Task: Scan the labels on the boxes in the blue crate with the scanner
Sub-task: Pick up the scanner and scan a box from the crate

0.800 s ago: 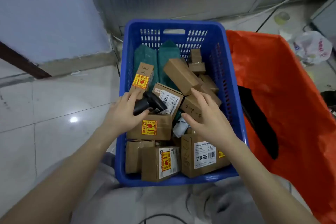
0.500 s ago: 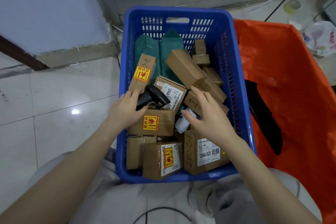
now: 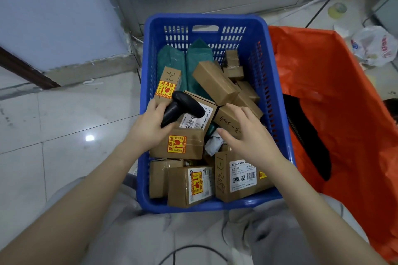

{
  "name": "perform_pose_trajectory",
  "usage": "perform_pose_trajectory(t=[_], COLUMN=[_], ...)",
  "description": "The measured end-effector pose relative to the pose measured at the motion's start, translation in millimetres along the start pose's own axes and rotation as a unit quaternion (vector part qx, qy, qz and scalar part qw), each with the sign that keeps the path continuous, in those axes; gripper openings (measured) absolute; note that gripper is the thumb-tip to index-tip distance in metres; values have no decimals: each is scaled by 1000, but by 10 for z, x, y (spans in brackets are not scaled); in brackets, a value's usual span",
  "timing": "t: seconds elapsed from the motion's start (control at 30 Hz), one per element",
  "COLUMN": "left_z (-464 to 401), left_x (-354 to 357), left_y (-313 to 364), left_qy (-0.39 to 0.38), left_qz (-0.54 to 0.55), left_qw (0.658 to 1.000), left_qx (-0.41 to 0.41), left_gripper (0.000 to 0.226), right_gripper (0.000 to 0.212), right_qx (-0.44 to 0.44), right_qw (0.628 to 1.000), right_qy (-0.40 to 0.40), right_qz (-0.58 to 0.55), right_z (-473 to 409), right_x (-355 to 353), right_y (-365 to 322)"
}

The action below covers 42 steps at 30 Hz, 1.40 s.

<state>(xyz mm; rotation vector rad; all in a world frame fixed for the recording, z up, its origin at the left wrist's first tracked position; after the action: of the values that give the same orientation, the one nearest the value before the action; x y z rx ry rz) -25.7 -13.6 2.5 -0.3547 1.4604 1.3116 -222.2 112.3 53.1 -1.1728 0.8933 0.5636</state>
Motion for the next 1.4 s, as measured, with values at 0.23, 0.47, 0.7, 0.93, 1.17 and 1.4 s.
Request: perform_pose_trajectory(t=[0.23,0.47,0.7,0.93,1.17,1.4], left_z=[190,452,580,491,371,308], left_x=[-413,-412,-34,163,276,406], left_y=[436,870,873,781,663,549], left_qy=[4,-43,-111,-120,-128,-134], left_qz=[135,237,206,179,197,187], left_qw=[991,971,972,976,971,972], left_qx=[20,7,-11,-37,-33,-43], left_gripper=[55,33,28,41,31,34], right_gripper=[49,46,62,71,85,87], right_qx=[-5,7,16,23,9,19], right_qw=[1000,1000,998,991,982,965], right_qy=[28,2,-55,-122,-181,-252], right_qz=[-1,24,36,52,53,66], right_z=[182,449,610,578,389,262], right_x=[-219,-338,-310,-106,161,400], right_y=[-41,136,416,701,807,908])
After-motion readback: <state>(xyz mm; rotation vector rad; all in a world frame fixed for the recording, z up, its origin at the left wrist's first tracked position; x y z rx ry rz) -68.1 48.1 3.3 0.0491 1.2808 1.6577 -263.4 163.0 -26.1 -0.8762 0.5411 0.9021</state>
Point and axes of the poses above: each hand's wrist, its own z-axis away from the middle knuckle, its own x-axis out of the palm, y = z × x, the point moved 2 cm from there along -z, towards the middle knuckle, and after that the axes turned 5 degrees about y, right-handed, at the moved point
